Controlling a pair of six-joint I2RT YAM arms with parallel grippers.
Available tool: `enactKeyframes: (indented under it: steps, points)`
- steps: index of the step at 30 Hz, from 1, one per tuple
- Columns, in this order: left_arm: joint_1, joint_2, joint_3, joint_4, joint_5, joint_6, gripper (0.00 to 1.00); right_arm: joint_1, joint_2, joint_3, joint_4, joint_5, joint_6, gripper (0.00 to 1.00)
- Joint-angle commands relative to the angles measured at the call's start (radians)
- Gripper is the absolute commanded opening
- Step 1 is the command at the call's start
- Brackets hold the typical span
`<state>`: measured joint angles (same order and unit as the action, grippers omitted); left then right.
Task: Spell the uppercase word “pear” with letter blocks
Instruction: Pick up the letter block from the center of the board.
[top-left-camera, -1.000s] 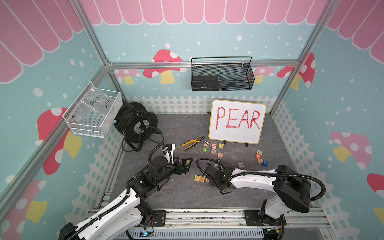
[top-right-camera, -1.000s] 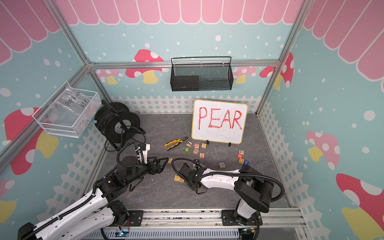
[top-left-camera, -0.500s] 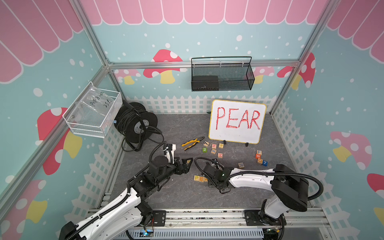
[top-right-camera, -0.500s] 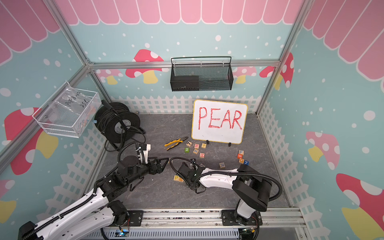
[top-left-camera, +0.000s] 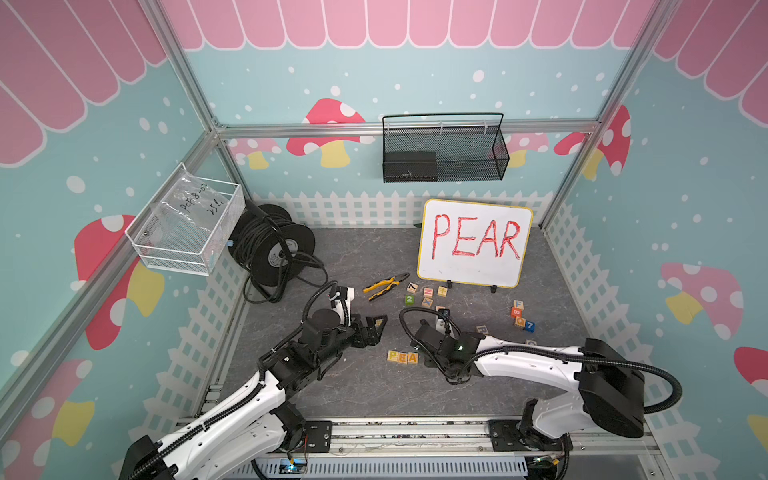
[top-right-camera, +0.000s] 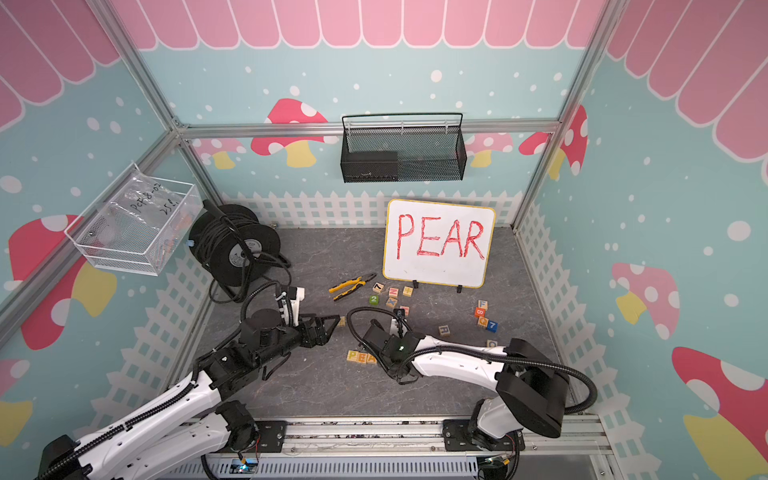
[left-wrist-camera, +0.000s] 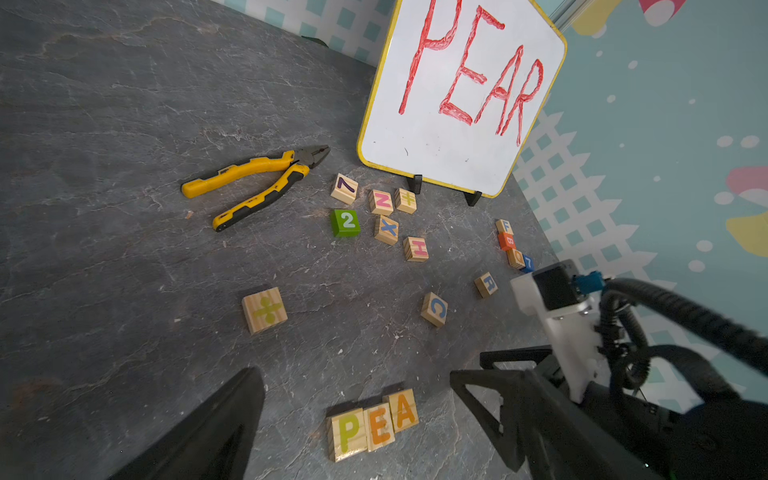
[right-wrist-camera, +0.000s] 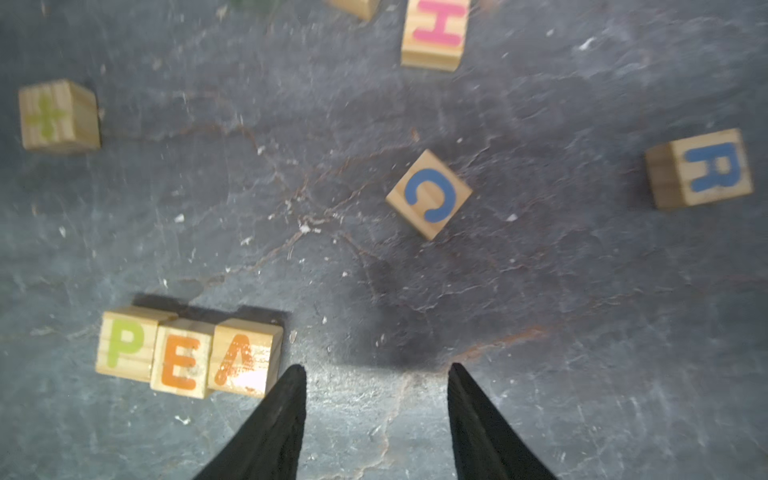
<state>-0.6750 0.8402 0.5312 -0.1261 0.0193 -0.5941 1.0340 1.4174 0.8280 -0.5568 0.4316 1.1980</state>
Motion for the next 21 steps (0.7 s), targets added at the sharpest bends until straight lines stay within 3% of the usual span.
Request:
enactKeyframes:
  steps: [1,11,21]
  points:
    - [0.001,0.031,0.037,0.04,-0.008,0.01,0.97,-0.063,-0.059,-0.006,-0.055,0.084,0.117,0.57]
    - [0.002,0.156,0.058,0.125,0.029,0.002,0.97,-0.271,-0.236,-0.128,-0.053,0.114,0.291,0.57]
    - [0.002,0.282,0.108,0.174,0.074,0.008,0.97,-0.44,-0.155,-0.127,0.047,0.047,0.166,0.56]
